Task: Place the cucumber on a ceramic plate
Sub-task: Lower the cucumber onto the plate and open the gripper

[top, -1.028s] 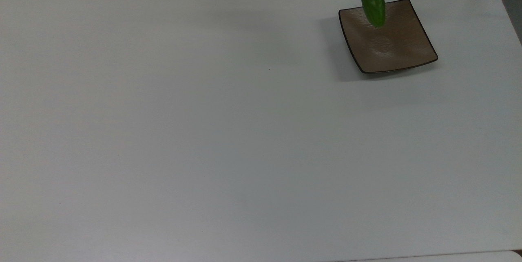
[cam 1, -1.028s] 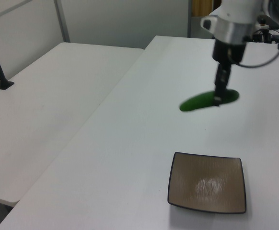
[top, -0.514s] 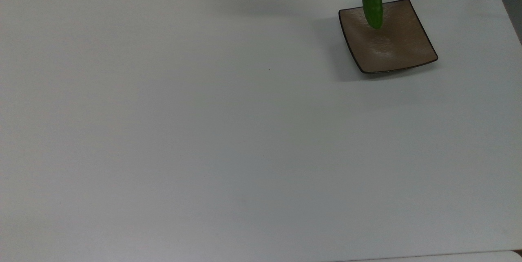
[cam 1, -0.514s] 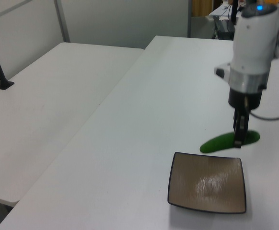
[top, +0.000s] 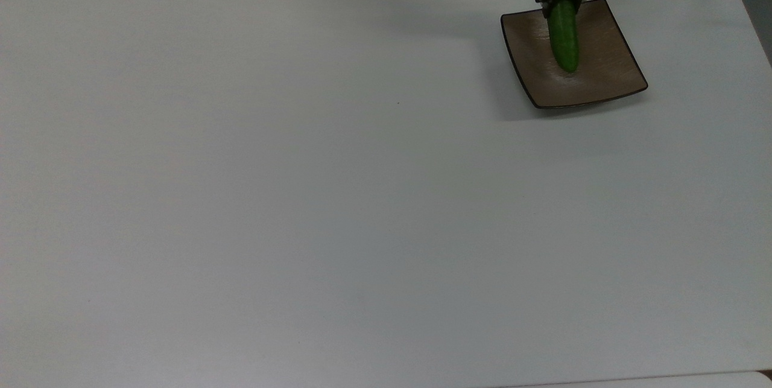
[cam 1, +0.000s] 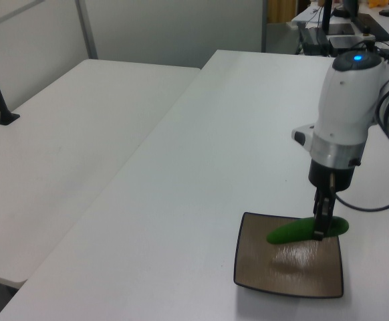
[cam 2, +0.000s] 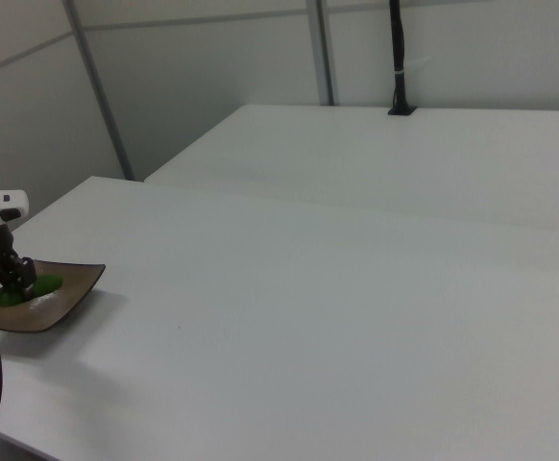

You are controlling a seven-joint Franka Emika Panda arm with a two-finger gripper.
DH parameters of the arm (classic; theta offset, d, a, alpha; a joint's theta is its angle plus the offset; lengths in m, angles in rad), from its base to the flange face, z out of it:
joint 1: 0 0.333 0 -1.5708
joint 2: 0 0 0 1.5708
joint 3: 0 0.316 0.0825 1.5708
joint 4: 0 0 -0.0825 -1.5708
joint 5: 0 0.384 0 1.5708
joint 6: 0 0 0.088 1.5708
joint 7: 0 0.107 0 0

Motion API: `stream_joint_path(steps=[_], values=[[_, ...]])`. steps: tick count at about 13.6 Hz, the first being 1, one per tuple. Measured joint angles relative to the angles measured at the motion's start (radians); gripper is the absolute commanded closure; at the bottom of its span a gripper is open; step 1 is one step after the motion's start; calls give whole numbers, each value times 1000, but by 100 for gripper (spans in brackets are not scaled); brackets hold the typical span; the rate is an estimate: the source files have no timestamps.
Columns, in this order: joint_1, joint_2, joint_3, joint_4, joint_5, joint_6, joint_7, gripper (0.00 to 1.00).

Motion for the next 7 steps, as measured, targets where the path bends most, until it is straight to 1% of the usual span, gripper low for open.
stream_joint_path(steps=[1, 3, 4, 7], values=[[0, 16, 2, 0, -16, 17, 12, 56], [0, 33, 4, 0, -25, 37, 19, 36], [-1, 40, 4, 0, -26, 43, 22, 29], [-3, 49, 7, 0, -28, 43, 25, 0]])
